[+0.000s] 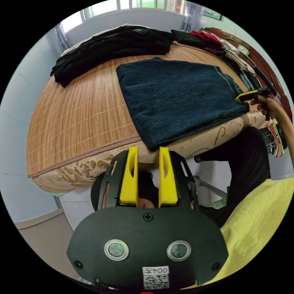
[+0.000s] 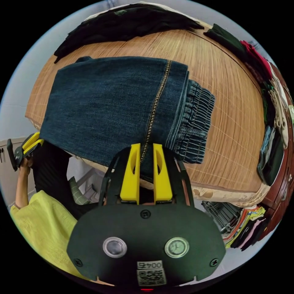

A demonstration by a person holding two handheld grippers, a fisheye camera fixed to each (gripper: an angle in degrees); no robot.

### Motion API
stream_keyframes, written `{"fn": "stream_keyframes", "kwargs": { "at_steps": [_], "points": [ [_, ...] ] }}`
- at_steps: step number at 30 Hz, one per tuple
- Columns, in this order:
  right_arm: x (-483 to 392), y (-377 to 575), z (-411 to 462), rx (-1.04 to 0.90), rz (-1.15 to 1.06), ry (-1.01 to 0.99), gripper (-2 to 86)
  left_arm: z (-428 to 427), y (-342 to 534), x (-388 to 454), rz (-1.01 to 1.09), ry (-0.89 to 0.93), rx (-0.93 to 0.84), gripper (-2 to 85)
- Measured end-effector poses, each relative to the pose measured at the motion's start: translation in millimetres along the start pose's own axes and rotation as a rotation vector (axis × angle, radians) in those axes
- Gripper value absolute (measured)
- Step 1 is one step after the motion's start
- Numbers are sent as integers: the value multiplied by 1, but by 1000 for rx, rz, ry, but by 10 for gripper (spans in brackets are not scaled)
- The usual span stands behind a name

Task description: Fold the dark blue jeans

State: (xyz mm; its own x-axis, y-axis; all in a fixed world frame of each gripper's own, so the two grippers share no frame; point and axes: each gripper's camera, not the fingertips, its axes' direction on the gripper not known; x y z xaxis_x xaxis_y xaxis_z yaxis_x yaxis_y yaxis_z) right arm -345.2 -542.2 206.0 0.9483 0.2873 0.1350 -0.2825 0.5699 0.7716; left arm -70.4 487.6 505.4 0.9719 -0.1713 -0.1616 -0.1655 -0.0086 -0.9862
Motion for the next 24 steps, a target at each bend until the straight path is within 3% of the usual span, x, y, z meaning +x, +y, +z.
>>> {"fn": "stream_keyframes", "kwargs": {
  "at_steps": [6,9,11,16,24],
  "points": [
    [29,73,-38,252,155,-8,121,6,15,-65,-30,34,117,125],
    [50,105,-50,383,292,7,130,31,-24,-99,-34,62,122,137],
    [82,124,-53,439,412,-95,152,65,-64,-127,-39,127,93,157],
    [154,143,-29,367,576,-415,268,147,-134,-177,-27,241,2,203],
    [200,171,-27,361,620,-447,247,251,-213,-216,67,318,-96,237]
  ]
}}
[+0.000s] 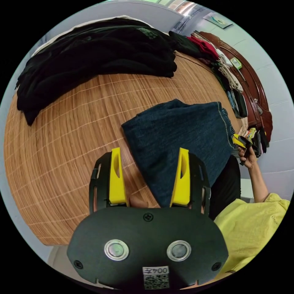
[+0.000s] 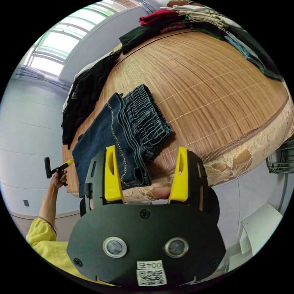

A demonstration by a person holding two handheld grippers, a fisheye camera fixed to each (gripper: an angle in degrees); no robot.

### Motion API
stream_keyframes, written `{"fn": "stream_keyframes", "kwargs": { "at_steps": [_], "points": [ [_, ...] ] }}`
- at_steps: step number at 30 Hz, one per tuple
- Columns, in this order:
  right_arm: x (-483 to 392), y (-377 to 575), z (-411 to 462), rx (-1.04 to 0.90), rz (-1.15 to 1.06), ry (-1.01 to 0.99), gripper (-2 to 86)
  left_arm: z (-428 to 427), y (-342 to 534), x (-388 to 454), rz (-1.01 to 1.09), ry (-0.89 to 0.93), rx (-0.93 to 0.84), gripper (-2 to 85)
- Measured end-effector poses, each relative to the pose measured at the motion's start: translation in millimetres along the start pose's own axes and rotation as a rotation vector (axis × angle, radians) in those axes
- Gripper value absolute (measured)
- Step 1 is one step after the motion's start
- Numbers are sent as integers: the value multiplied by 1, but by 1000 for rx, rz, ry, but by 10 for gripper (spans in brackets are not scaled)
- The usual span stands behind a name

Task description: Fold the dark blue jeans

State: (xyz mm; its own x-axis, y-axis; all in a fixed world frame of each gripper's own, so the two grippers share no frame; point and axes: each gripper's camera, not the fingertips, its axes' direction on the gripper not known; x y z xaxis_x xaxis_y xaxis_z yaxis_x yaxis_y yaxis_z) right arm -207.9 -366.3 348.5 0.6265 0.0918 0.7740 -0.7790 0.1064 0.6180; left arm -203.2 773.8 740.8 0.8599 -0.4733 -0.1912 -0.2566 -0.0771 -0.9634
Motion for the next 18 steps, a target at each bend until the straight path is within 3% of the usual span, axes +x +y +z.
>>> {"fn": "stream_keyframes", "kwargs": {
  "at_steps": [4,10,13,18],
  "points": [
    [26,0,-10,-16,41,-189,215,36,-20,-43,-34,67,-11,238],
    [54,1,-21,41,86,-290,196,74,-28,-91,-49,79,21,215],
    [57,-1,-23,52,71,-265,178,90,-28,-113,-79,191,48,169],
    [49,-4,-26,53,79,-76,102,103,-22,-124,-78,222,42,67]
  ]
}}
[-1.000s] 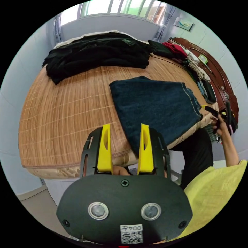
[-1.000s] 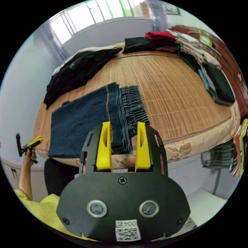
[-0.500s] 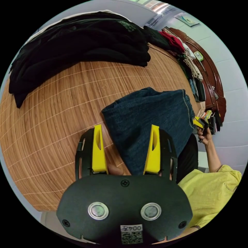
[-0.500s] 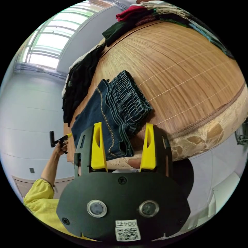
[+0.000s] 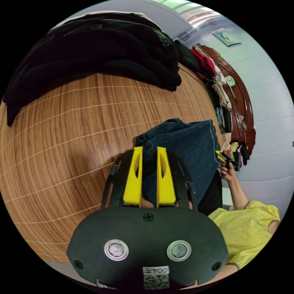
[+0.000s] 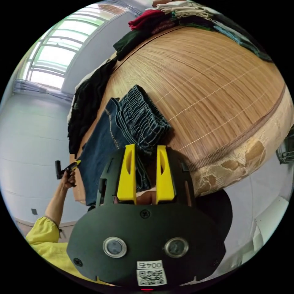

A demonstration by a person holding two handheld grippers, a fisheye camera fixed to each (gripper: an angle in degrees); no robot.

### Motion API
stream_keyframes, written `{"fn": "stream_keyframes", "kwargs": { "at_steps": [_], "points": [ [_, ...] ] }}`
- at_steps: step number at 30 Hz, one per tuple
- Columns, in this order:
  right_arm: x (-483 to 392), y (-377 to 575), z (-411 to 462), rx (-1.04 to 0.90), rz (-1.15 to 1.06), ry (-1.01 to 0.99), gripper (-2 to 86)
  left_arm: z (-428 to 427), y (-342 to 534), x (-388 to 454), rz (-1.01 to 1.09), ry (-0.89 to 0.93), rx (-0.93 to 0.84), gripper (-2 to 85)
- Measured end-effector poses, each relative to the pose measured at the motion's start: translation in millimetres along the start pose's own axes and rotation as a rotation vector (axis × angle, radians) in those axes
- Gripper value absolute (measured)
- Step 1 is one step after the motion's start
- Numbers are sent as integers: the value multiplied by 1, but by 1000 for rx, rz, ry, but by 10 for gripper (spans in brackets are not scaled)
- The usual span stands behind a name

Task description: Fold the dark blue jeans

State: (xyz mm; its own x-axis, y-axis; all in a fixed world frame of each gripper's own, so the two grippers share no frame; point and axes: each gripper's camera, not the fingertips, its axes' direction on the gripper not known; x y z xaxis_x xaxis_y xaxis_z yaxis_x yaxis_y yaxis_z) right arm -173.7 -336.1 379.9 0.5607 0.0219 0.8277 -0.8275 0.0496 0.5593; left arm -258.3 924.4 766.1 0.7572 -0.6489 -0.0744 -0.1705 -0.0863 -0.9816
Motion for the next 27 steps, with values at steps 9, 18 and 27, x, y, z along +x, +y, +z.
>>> {"fn": "stream_keyframes", "kwargs": {
  "at_steps": [9,18,27],
  "points": [
    [-55,-69,7,21,-218,247,80,-14,60,10,-25,111,91,25],
    [-124,-195,57,-64,-477,474,76,41,144,91,-169,226,199,47],
    [-130,-181,26,-68,-519,293,62,11,196,206,79,-119,344,150]
  ]
}}
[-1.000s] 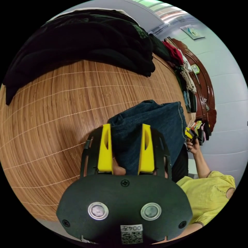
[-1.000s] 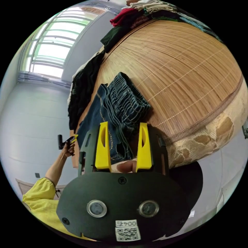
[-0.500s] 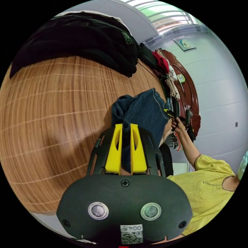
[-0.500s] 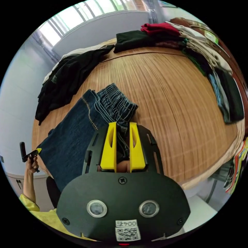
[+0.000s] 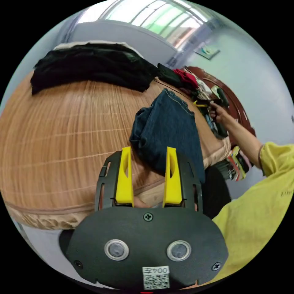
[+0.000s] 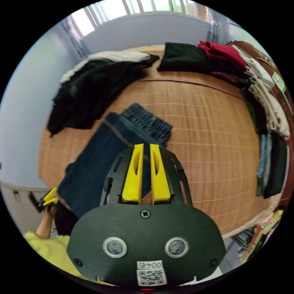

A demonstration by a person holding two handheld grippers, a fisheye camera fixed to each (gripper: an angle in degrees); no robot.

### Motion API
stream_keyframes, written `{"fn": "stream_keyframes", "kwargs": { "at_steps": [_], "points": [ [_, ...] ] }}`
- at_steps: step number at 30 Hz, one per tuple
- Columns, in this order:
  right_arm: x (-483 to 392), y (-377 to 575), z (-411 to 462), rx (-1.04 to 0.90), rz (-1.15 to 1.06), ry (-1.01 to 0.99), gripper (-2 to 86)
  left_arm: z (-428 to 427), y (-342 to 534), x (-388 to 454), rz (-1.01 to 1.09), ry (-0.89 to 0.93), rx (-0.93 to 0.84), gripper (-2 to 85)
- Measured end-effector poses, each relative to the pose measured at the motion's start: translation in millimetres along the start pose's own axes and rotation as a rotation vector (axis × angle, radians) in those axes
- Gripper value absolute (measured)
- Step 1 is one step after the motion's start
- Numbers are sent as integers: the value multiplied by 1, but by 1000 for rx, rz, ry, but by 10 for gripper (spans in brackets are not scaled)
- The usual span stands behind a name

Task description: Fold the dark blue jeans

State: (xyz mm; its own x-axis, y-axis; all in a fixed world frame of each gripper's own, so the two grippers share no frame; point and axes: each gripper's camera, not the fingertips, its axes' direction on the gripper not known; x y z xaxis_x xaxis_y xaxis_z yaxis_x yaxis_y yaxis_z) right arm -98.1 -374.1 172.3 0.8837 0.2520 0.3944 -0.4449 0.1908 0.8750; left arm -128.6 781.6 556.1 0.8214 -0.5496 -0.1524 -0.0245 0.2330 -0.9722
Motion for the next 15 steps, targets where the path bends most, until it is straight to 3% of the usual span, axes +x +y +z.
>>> {"fn": "stream_keyframes", "kwargs": {
  "at_steps": [2,4,10,15],
  "points": [
    [-8,58,-18,76,-83,-341,95,-19,-13,20,157,-36,-12,159],
    [-17,105,-17,82,-76,-466,114,-23,-33,38,278,-7,-32,163],
    [-46,235,25,7,99,-567,131,27,-106,108,599,6,-312,179],
    [-65,281,53,-42,189,-550,125,48,-150,151,670,138,-389,182]
  ]
}}
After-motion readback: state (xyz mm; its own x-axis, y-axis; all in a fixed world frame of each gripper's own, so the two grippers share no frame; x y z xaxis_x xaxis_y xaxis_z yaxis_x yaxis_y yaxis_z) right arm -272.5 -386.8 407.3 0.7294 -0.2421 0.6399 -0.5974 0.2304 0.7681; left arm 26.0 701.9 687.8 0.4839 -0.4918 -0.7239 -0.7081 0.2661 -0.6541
